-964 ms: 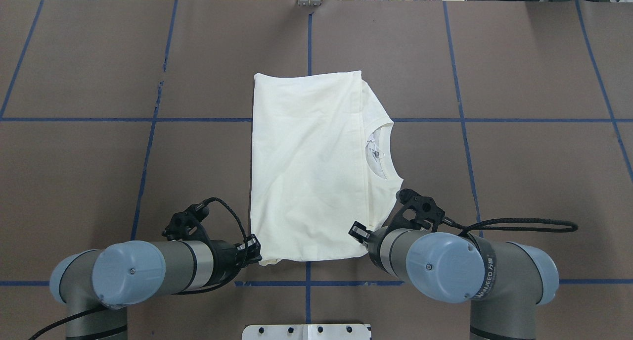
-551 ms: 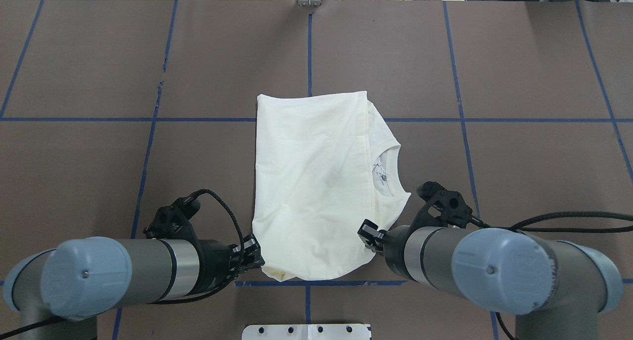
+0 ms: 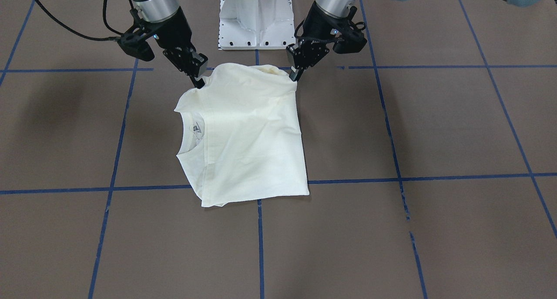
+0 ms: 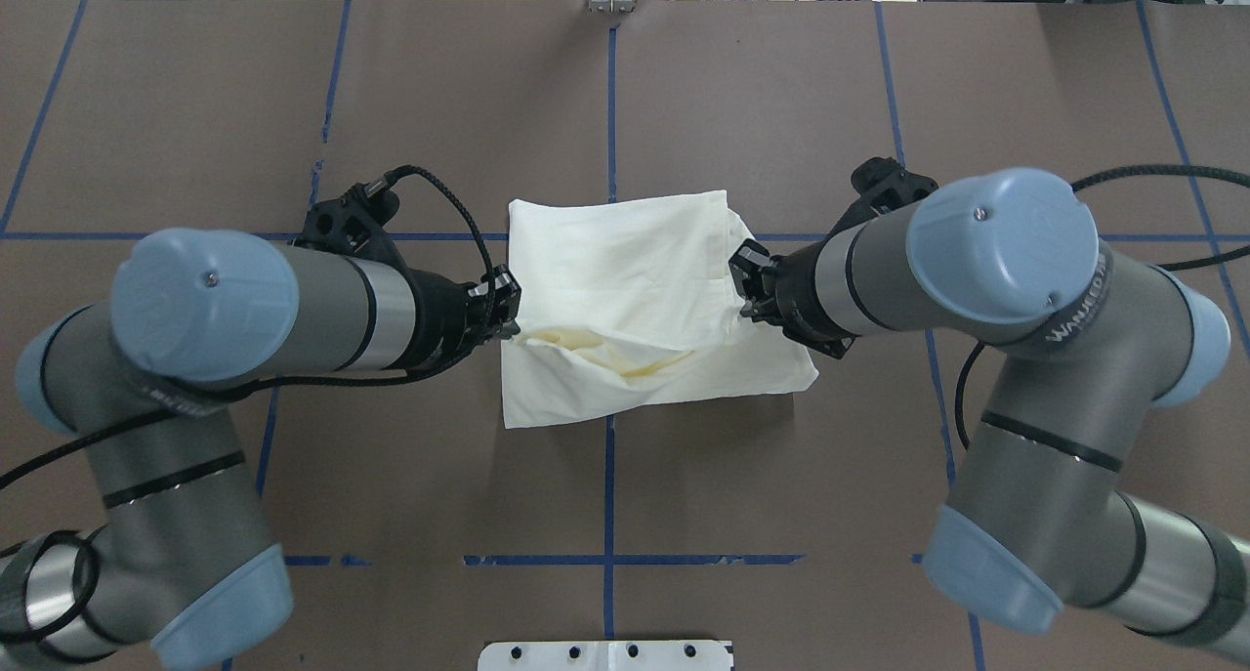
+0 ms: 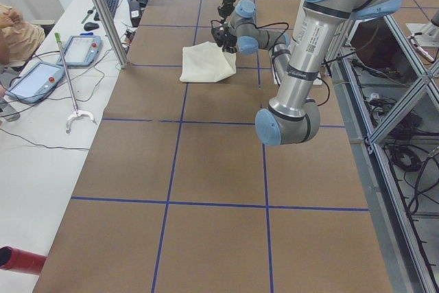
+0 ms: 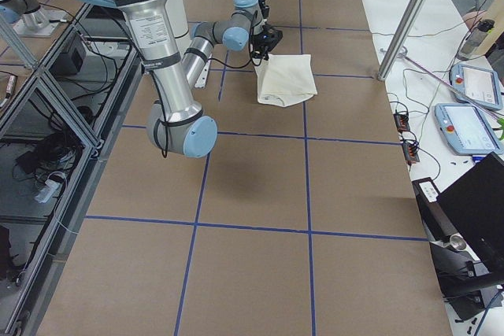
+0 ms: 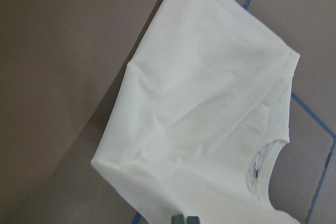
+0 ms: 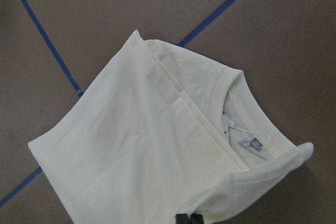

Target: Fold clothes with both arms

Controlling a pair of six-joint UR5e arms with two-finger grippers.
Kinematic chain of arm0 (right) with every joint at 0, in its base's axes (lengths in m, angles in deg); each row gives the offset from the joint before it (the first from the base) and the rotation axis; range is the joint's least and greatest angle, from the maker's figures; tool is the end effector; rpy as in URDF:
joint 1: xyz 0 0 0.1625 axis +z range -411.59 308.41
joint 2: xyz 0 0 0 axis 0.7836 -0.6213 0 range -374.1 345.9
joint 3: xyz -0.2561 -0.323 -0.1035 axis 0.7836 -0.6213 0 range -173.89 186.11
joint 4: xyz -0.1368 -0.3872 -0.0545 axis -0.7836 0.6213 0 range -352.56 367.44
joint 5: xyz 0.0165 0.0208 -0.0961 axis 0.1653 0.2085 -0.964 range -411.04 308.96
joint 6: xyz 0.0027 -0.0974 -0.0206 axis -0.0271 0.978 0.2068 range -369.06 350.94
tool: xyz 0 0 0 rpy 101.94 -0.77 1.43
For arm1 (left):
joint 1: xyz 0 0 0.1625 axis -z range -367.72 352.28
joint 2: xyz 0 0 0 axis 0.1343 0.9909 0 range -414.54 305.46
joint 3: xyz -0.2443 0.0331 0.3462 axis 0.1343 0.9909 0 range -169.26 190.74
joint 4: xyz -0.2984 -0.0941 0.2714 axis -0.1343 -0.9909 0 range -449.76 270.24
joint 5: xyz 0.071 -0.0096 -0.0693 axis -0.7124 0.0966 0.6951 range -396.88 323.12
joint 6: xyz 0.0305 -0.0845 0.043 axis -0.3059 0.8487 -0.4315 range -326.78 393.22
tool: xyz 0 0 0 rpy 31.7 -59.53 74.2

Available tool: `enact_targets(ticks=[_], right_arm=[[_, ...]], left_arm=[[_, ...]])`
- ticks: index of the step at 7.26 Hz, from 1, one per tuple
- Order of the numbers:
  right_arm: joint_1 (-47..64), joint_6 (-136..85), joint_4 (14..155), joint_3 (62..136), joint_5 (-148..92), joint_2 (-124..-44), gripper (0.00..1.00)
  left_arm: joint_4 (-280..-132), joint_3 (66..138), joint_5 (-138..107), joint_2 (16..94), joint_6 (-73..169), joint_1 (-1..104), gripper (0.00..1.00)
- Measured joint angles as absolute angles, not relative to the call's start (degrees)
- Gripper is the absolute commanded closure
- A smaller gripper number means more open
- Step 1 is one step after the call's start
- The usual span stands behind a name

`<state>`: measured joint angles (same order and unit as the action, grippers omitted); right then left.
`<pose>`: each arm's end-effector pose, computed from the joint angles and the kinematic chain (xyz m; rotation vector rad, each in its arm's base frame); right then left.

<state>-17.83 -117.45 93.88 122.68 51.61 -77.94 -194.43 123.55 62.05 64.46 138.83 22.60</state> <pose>-0.4044 -0.4045 0.2029 -0.0716 -1.0205 0.7236 0.4399 -0.3937 0.1739 0.0116 1.1871 -0.6172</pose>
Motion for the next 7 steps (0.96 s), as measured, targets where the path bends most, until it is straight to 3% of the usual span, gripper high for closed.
enact_targets(ticks=[4,5,6,7], right_arm=[[-12.3,-112.9,85.6,100.8,55.1,-69.6,1.0],[-11.8,-111.0,84.8,96.8,55.9,-67.9,1.0],[-11.6,-109.0,84.3,93.4,56.3,-66.5,1.0],[-11.6,-107.2,83.4,90.2,56.4,-65.3,1.0]], left_arm=[[-203.4,103.4,61.1,70.9,131.9,27.1,1.0],[-206.5,99.6,60.0,71.9,130.6,27.7,0.78],[-208.9,96.1,59.4,73.3,128.6,29.1,0.47],[-211.5,93.7,59.3,74.5,126.9,31.1,0.45]])
